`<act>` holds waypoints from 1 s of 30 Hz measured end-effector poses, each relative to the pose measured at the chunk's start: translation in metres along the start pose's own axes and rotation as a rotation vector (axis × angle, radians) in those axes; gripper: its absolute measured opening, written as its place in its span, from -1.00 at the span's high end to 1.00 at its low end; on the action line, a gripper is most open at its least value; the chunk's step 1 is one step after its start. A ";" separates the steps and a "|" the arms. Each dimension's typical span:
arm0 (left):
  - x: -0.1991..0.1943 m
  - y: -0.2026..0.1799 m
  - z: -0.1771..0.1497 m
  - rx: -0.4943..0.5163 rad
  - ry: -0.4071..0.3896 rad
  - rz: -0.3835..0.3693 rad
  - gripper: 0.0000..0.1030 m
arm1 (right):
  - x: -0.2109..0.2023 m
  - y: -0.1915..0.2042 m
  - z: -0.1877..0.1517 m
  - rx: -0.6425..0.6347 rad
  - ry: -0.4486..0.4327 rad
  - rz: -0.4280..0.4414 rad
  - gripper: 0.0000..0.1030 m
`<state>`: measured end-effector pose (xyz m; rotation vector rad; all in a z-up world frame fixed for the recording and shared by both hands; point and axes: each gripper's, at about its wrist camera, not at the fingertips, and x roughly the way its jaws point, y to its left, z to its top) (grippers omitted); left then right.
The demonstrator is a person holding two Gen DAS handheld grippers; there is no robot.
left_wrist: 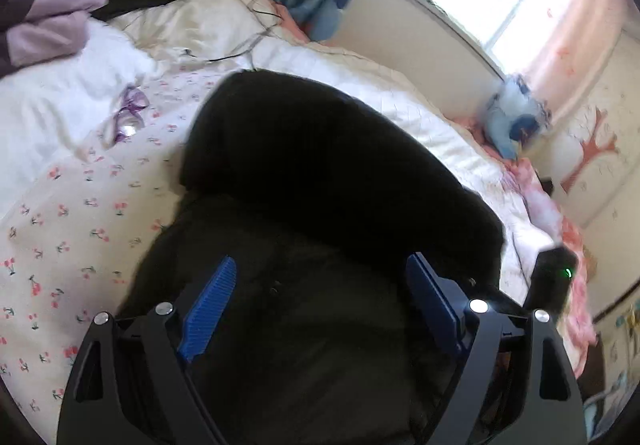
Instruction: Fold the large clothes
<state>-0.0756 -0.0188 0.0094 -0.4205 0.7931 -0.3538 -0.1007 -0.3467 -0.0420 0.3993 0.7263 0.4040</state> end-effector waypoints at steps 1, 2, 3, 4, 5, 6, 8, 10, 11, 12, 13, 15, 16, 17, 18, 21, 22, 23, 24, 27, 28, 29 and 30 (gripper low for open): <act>-0.006 0.007 0.004 -0.032 -0.022 -0.025 -0.62 | -0.006 0.006 0.004 0.008 -0.011 0.055 0.70; -0.010 0.014 0.006 -0.071 -0.039 -0.047 -0.62 | -0.014 0.013 0.012 0.004 -0.032 0.102 0.71; -0.014 0.023 0.009 -0.105 -0.052 -0.065 -0.62 | -0.021 0.020 0.023 0.013 -0.051 0.161 0.71; -0.017 0.028 0.009 -0.117 -0.062 -0.064 -0.62 | -0.026 0.023 0.035 0.028 -0.059 0.215 0.71; -0.019 0.033 0.011 -0.124 -0.070 -0.046 -0.62 | -0.029 0.029 0.058 0.047 -0.064 0.300 0.72; -0.021 0.037 0.012 -0.130 -0.076 -0.014 -0.62 | -0.031 0.035 0.075 0.050 -0.066 0.342 0.72; -0.022 0.044 0.013 -0.150 -0.086 -0.004 -0.62 | -0.036 0.048 0.127 0.072 -0.071 0.472 0.73; -0.024 0.049 0.015 -0.185 -0.100 -0.023 -0.62 | -0.041 0.053 0.166 0.084 -0.082 0.526 0.73; -0.023 0.050 0.016 -0.192 -0.101 -0.029 -0.62 | -0.045 0.052 0.189 0.099 -0.088 0.548 0.73; -0.021 0.053 0.017 -0.195 -0.098 -0.026 -0.63 | -0.050 0.049 0.200 0.107 -0.096 0.546 0.73; -0.019 0.052 0.018 -0.195 -0.094 -0.020 -0.64 | -0.055 0.043 0.213 0.121 -0.095 0.543 0.73; -0.014 0.053 0.017 -0.191 -0.081 -0.014 -0.64 | -0.058 0.019 0.228 0.175 -0.038 0.553 0.72; -0.012 0.053 0.017 -0.188 -0.074 -0.013 -0.65 | -0.051 0.007 0.230 0.191 0.053 0.571 0.72; -0.010 0.053 0.017 -0.184 -0.068 -0.009 -0.66 | -0.045 -0.005 0.228 0.173 0.128 0.514 0.72; -0.007 0.052 0.017 -0.183 -0.060 0.000 -0.68 | -0.035 -0.019 0.225 0.166 0.210 0.448 0.67; 0.002 0.050 0.016 -0.186 -0.036 0.015 -0.69 | -0.016 -0.066 0.196 0.228 0.372 0.339 0.66; 0.005 0.049 0.015 -0.187 -0.027 0.019 -0.69 | -0.014 -0.084 0.191 0.269 0.373 0.323 0.64; 0.007 0.048 0.013 -0.184 -0.018 0.023 -0.69 | -0.013 -0.113 0.185 0.345 0.347 0.282 0.49; 0.010 0.046 0.012 -0.177 -0.008 0.029 -0.69 | -0.013 -0.130 0.185 0.388 0.322 0.231 0.24; 0.015 0.041 0.011 -0.155 0.010 0.048 -0.69 | -0.013 -0.171 0.184 0.440 0.261 0.066 -0.52; 0.016 0.040 0.011 -0.152 0.013 0.052 -0.69 | -0.013 -0.178 0.184 0.445 0.230 0.039 -0.54; 0.018 0.039 0.011 -0.149 0.017 0.055 -0.69 | -0.014 -0.184 0.184 0.447 0.204 0.050 -0.62; 0.019 0.039 0.010 -0.149 0.022 0.057 -0.69 | -0.018 -0.191 0.181 0.463 0.168 0.073 -0.74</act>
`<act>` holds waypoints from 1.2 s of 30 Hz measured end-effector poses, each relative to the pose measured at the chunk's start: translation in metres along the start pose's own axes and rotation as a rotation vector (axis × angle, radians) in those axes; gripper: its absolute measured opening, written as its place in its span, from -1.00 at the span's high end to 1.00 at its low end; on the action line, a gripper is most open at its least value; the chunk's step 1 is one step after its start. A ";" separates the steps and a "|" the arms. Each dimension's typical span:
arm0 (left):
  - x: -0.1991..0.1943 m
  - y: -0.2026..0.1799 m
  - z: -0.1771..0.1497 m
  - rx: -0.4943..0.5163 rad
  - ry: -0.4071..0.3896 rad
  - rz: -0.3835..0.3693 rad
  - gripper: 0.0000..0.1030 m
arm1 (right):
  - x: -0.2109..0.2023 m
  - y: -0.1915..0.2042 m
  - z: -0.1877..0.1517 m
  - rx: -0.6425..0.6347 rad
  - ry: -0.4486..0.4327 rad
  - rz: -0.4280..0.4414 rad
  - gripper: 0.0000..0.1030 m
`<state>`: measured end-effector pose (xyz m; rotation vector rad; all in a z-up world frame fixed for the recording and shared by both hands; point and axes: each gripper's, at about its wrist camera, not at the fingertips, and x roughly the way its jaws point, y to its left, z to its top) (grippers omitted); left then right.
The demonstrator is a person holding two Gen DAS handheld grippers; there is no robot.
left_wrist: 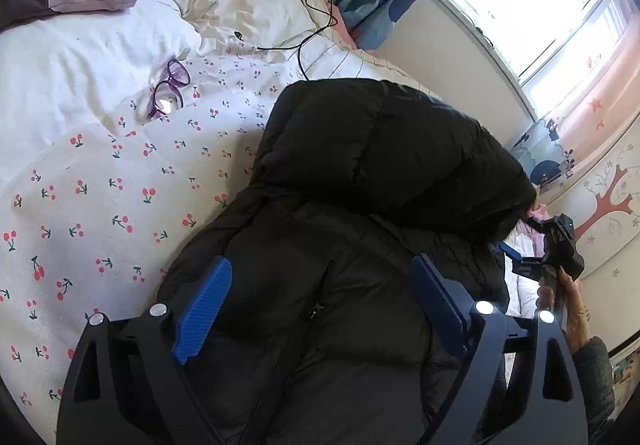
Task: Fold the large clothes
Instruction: 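Fold the hood over the jacket body with the right gripper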
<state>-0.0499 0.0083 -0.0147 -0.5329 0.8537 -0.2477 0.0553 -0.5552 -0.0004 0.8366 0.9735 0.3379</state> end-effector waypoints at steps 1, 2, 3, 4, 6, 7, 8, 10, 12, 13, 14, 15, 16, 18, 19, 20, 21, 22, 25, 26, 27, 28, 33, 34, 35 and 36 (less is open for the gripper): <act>0.001 0.000 0.000 0.000 0.005 0.003 -0.69 | -0.005 -0.006 -0.002 0.012 -0.037 0.041 -0.79; 0.003 0.000 -0.001 -0.002 0.012 0.007 -0.69 | -0.009 -0.010 -0.003 0.014 -0.063 0.073 -0.85; 0.003 -0.001 -0.002 -0.002 0.016 0.008 -0.69 | -0.008 -0.008 -0.005 0.003 -0.070 0.081 -0.85; 0.004 -0.002 -0.003 0.001 0.020 0.009 -0.69 | -0.006 -0.008 -0.005 -0.013 -0.070 0.078 -0.85; 0.005 -0.004 -0.004 0.005 0.023 0.014 -0.69 | 0.005 -0.002 -0.005 -0.060 -0.059 0.074 -0.85; 0.005 -0.004 -0.004 0.004 0.023 0.015 -0.69 | 0.014 0.003 0.000 -0.080 -0.053 0.071 -0.85; 0.005 -0.004 -0.004 0.004 0.023 0.015 -0.69 | 0.022 0.007 0.002 -0.101 -0.046 0.071 -0.85; 0.006 -0.003 -0.003 0.000 0.023 0.019 -0.69 | 0.037 0.025 -0.001 -0.175 -0.020 0.071 -0.84; 0.007 -0.002 -0.003 -0.005 0.026 0.019 -0.69 | 0.054 0.042 -0.006 -0.272 0.045 0.055 -0.13; 0.007 -0.002 -0.003 -0.007 0.028 0.019 -0.69 | 0.057 0.051 -0.008 -0.299 0.065 0.063 0.24; 0.007 -0.001 -0.003 -0.009 0.028 0.019 -0.69 | 0.056 0.061 -0.012 -0.320 0.070 0.079 0.76; 0.007 -0.001 -0.003 -0.012 0.029 0.017 -0.69 | 0.054 0.071 -0.015 -0.340 0.064 0.091 0.87; 0.007 -0.001 -0.003 -0.012 0.030 0.013 -0.69 | 0.050 0.086 -0.017 -0.367 0.056 0.124 0.88; 0.007 -0.001 -0.003 -0.018 0.029 0.014 -0.69 | 0.037 0.129 -0.021 -0.425 0.033 0.232 0.88; 0.007 0.000 -0.003 -0.024 0.029 0.014 -0.69 | 0.029 0.152 -0.024 -0.454 0.020 0.285 0.88; 0.007 0.001 -0.003 -0.031 0.030 0.013 -0.69 | 0.018 0.182 -0.028 -0.493 0.005 0.363 0.88; 0.008 0.004 -0.003 -0.047 0.034 0.007 -0.69 | 0.011 0.200 -0.032 -0.525 -0.006 0.392 0.89; 0.008 0.006 -0.002 -0.057 0.037 0.004 -0.69 | 0.001 0.219 -0.038 -0.565 -0.020 0.419 0.89; 0.008 0.012 -0.002 -0.089 0.050 -0.010 -0.69 | -0.023 0.246 -0.046 -0.607 -0.074 0.459 0.93; 0.007 0.014 -0.002 -0.094 0.051 -0.010 -0.69 | -0.029 0.242 -0.041 -0.591 -0.098 0.428 0.94; 0.006 0.015 -0.002 -0.097 0.051 -0.008 -0.69 | -0.031 0.234 -0.035 -0.554 -0.110 0.413 0.94; 0.006 0.016 -0.001 -0.100 0.052 -0.008 -0.69 | -0.033 0.220 -0.027 -0.494 -0.120 0.404 0.94; 0.005 0.024 0.001 -0.124 0.054 -0.012 -0.69 | -0.046 0.105 -0.001 -0.211 -0.183 0.240 0.94; 0.006 0.025 0.001 -0.129 0.059 -0.012 -0.69 | -0.046 0.077 0.003 -0.156 -0.191 0.186 0.94; 0.008 0.025 0.000 -0.130 0.064 -0.009 -0.69 | -0.042 0.049 0.006 -0.100 -0.192 0.139 0.94; 0.010 0.025 0.000 -0.128 0.070 -0.006 -0.69 | -0.039 0.011 0.007 -0.015 -0.194 0.073 0.94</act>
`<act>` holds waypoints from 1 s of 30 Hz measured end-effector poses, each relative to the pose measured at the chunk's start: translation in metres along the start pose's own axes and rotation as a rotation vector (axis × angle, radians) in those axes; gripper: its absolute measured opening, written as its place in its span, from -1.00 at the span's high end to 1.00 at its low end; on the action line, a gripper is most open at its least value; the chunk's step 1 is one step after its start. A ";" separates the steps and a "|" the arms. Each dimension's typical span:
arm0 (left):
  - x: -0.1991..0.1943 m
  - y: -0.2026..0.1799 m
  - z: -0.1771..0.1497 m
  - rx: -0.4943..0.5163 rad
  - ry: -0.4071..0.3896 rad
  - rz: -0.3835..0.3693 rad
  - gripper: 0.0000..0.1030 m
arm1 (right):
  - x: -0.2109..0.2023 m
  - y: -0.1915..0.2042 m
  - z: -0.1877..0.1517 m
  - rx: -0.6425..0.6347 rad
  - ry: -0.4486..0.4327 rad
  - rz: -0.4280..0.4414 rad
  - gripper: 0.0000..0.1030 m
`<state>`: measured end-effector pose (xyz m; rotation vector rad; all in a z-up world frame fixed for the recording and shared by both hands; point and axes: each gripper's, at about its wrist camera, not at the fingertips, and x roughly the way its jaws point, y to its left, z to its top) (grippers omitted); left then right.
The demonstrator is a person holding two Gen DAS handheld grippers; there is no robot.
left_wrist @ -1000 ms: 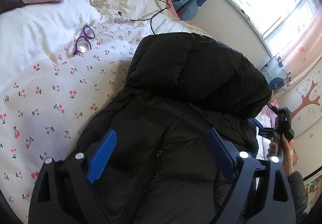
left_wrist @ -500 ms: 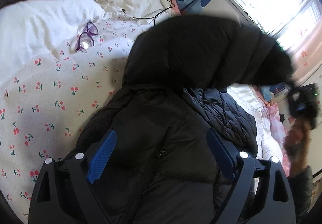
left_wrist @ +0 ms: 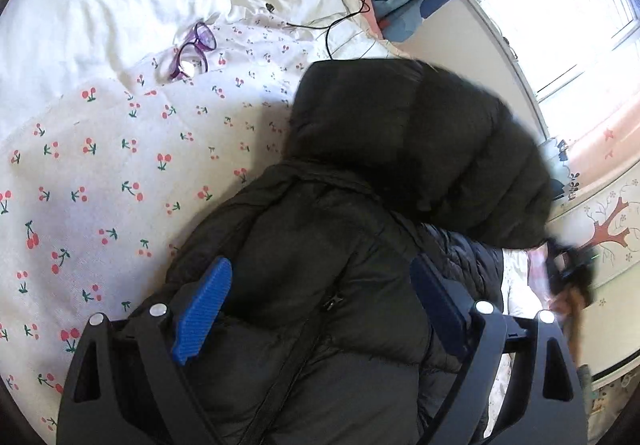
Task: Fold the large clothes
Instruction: 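Fold the hood over the jacket body with the right gripper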
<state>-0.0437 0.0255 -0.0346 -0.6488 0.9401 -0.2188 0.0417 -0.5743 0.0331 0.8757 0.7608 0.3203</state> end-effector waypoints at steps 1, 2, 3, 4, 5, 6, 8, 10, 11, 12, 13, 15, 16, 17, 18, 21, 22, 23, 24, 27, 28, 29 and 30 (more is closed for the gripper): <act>0.002 -0.001 0.000 0.004 0.006 0.006 -0.69 | 0.001 -0.020 0.001 0.033 -0.003 -0.036 0.94; 0.004 -0.002 -0.001 0.011 0.012 0.015 -0.69 | 0.003 -0.040 0.001 0.067 -0.006 -0.072 0.94; 0.005 -0.003 -0.002 0.016 0.014 0.019 -0.69 | 0.006 -0.058 -0.002 0.100 -0.006 -0.101 0.94; 0.007 -0.005 -0.002 0.023 0.018 0.025 -0.69 | 0.004 -0.067 -0.003 0.114 -0.005 -0.110 0.94; 0.008 -0.006 -0.003 0.029 0.021 0.031 -0.69 | 0.004 -0.072 -0.007 0.140 -0.011 -0.078 0.94; 0.010 -0.007 -0.002 0.032 0.022 0.038 -0.69 | 0.002 -0.073 -0.010 0.148 -0.020 -0.025 0.94; 0.012 -0.009 -0.003 0.039 0.026 0.049 -0.69 | -0.011 -0.044 -0.012 0.094 -0.058 0.107 0.94; 0.013 -0.010 -0.004 0.042 0.032 0.056 -0.69 | -0.028 -0.013 -0.010 0.022 -0.086 0.183 0.94; 0.014 -0.010 -0.004 0.040 0.033 0.057 -0.69 | -0.041 0.005 -0.009 -0.029 -0.112 0.197 0.95; 0.014 -0.010 -0.004 0.040 0.033 0.055 -0.69 | -0.048 0.013 -0.007 -0.058 -0.122 0.180 0.95; 0.013 -0.011 -0.005 0.040 0.033 0.052 -0.69 | -0.052 0.014 -0.005 -0.082 -0.118 0.138 0.95; 0.013 -0.011 -0.005 0.040 0.033 0.051 -0.69 | -0.045 -0.003 -0.004 -0.059 -0.086 0.028 0.95; 0.013 -0.011 -0.005 0.040 0.033 0.050 -0.69 | -0.041 -0.015 -0.007 -0.050 -0.063 -0.038 0.95; 0.013 -0.011 -0.005 0.040 0.033 0.049 -0.69 | -0.040 -0.035 -0.011 -0.030 -0.037 -0.089 0.94; 0.013 -0.010 -0.004 0.041 0.034 0.051 -0.69 | -0.035 -0.053 -0.018 -0.007 -0.018 -0.150 0.94; 0.012 -0.010 -0.004 0.044 0.028 0.062 -0.69 | -0.032 -0.050 -0.037 -0.104 -0.103 -0.214 0.93; 0.012 -0.010 -0.004 0.042 0.027 0.061 -0.69 | -0.033 -0.037 -0.042 -0.174 -0.140 -0.206 0.93; 0.012 -0.010 -0.004 0.041 0.027 0.057 -0.69 | -0.030 -0.025 -0.047 -0.236 -0.161 -0.187 0.93; 0.013 -0.011 -0.005 0.043 0.028 0.057 -0.69 | -0.021 -0.008 -0.051 -0.298 -0.155 -0.169 0.93; 0.016 -0.016 -0.007 0.057 0.031 0.062 -0.69 | 0.030 0.031 -0.055 -0.445 -0.028 -0.179 0.90; 0.017 -0.018 -0.008 0.067 0.031 0.065 -0.69 | 0.052 0.037 -0.057 -0.474 0.022 -0.209 0.87; 0.018 -0.021 -0.009 0.083 0.029 0.078 -0.69 | 0.083 0.036 -0.059 -0.497 0.091 -0.285 0.87; 0.018 -0.023 -0.009 0.091 0.026 0.087 -0.69 | 0.104 0.028 -0.058 -0.490 0.141 -0.362 0.88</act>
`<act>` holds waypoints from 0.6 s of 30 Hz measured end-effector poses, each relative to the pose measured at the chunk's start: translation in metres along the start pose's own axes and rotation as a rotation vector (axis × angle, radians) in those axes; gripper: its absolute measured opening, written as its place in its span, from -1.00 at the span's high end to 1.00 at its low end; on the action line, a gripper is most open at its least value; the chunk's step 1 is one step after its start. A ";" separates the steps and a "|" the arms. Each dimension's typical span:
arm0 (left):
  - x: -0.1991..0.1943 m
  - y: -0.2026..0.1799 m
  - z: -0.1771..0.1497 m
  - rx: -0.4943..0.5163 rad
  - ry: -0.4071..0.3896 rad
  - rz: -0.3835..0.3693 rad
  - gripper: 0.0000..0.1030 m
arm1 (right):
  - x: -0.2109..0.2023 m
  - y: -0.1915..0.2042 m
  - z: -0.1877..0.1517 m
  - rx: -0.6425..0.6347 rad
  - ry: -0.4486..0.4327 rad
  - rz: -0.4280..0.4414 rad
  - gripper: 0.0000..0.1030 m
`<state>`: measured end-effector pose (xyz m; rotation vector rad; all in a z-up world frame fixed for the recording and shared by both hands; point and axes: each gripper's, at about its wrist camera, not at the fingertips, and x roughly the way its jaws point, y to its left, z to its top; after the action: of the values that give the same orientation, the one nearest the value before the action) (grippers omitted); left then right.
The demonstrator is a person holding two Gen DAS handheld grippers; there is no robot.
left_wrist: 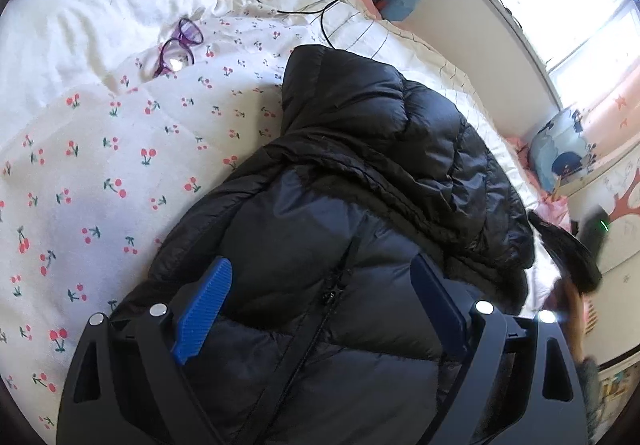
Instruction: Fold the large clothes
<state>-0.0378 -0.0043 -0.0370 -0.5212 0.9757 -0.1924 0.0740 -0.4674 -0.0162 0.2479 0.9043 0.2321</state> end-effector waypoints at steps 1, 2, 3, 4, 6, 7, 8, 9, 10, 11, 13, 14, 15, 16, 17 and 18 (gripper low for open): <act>0.000 0.000 0.000 0.004 0.001 0.003 -0.69 | 0.018 -0.008 0.000 0.019 0.044 -0.038 0.93; 0.001 0.000 0.000 0.004 0.004 0.001 -0.69 | 0.030 -0.023 -0.002 0.057 0.072 -0.075 0.99; 0.000 0.003 0.001 0.002 0.009 -0.001 -0.69 | 0.038 -0.048 -0.009 0.134 0.080 -0.107 1.00; 0.000 0.004 0.001 0.001 0.010 0.002 -0.69 | 0.039 -0.068 -0.018 0.215 0.075 -0.104 1.00; -0.001 0.008 0.003 -0.007 0.012 -0.004 -0.69 | 0.032 -0.096 -0.032 0.325 0.065 -0.045 1.00; -0.002 0.010 0.003 -0.015 0.011 -0.004 -0.69 | 0.024 -0.099 -0.034 0.334 0.053 -0.020 1.00; -0.003 0.012 0.003 -0.020 0.008 0.000 -0.69 | 0.010 -0.095 -0.036 0.312 0.026 -0.008 0.91; -0.003 0.012 0.003 -0.020 0.009 0.005 -0.69 | -0.004 -0.090 -0.038 0.287 -0.001 0.012 0.89; -0.003 0.011 0.002 -0.017 0.009 0.010 -0.69 | -0.022 -0.084 -0.041 0.262 -0.034 0.041 0.86; -0.004 0.010 0.002 -0.011 0.005 0.019 -0.69 | -0.048 -0.075 -0.048 0.232 -0.086 0.087 0.73; -0.006 0.006 0.001 0.010 -0.009 0.041 -0.69 | -0.086 -0.062 -0.064 0.201 -0.137 0.120 0.09; -0.008 0.003 0.001 0.027 -0.022 0.058 -0.69 | -0.102 -0.056 -0.076 0.188 -0.143 0.118 -0.24; -0.011 0.000 0.000 0.052 -0.040 0.082 -0.69 | -0.115 -0.048 -0.093 0.165 -0.124 0.108 -0.24; -0.014 -0.003 0.000 0.075 -0.059 0.106 -0.69 | -0.125 -0.043 -0.109 0.148 -0.100 0.106 -0.24; -0.017 -0.008 -0.001 0.099 -0.083 0.131 -0.69 | -0.137 -0.037 -0.135 0.133 -0.077 0.105 -0.24; -0.022 -0.012 -0.002 0.131 -0.114 0.157 -0.69 | -0.149 -0.032 -0.151 0.129 -0.067 0.103 -0.24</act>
<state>-0.0507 -0.0071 -0.0156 -0.3302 0.8816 -0.0842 -0.1326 -0.5255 -0.0053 0.4205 0.8416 0.2599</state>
